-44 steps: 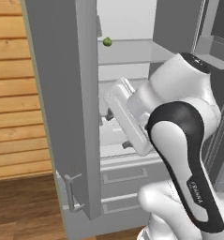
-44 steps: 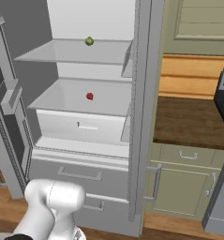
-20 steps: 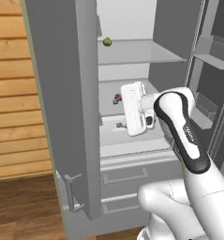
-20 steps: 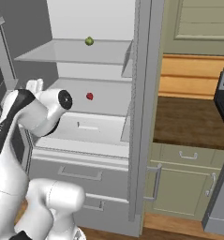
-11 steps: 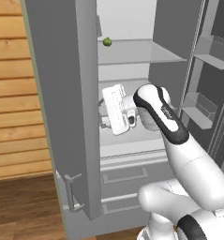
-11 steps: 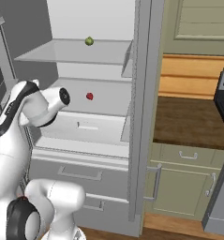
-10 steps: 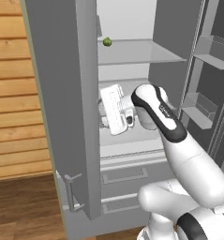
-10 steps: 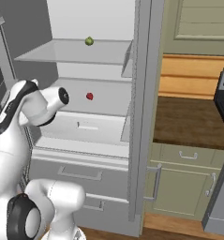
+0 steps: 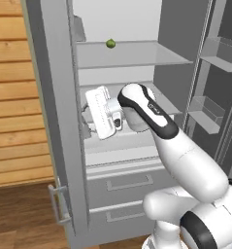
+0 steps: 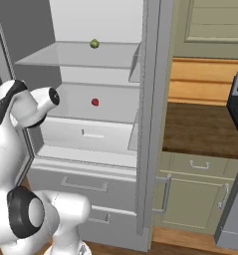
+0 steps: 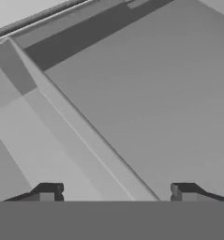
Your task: Take the strawberry from the fridge and place it on top of the pancake, located on the dining counter.
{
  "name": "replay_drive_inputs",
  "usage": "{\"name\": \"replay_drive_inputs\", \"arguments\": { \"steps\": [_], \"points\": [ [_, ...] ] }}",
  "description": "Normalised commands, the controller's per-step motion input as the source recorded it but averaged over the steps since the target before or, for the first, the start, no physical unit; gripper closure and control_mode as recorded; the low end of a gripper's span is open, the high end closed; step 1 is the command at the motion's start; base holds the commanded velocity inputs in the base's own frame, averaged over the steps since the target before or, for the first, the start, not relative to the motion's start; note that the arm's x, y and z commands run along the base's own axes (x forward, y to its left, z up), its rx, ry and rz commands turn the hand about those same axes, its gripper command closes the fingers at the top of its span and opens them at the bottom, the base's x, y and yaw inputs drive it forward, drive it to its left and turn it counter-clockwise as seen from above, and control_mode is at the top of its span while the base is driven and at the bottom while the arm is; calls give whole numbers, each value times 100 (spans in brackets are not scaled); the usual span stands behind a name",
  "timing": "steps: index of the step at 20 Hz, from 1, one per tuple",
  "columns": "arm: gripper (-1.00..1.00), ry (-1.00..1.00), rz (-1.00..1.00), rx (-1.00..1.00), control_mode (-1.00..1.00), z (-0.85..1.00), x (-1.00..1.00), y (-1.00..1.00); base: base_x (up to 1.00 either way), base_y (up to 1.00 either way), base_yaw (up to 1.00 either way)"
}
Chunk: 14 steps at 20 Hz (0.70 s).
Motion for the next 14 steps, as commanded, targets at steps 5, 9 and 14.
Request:
{"name": "replay_drive_inputs", "arguments": {
  "steps": [5,9,14],
  "points": [
    [-100,0,3,-1,-100,-3,-18,63,0,0,0],
    [-100,0,1,0,-100,0,-14,3,0,0,0],
    [-100,0,0,-1,-100,0,-35,-72,0,0,0]
  ]
}}
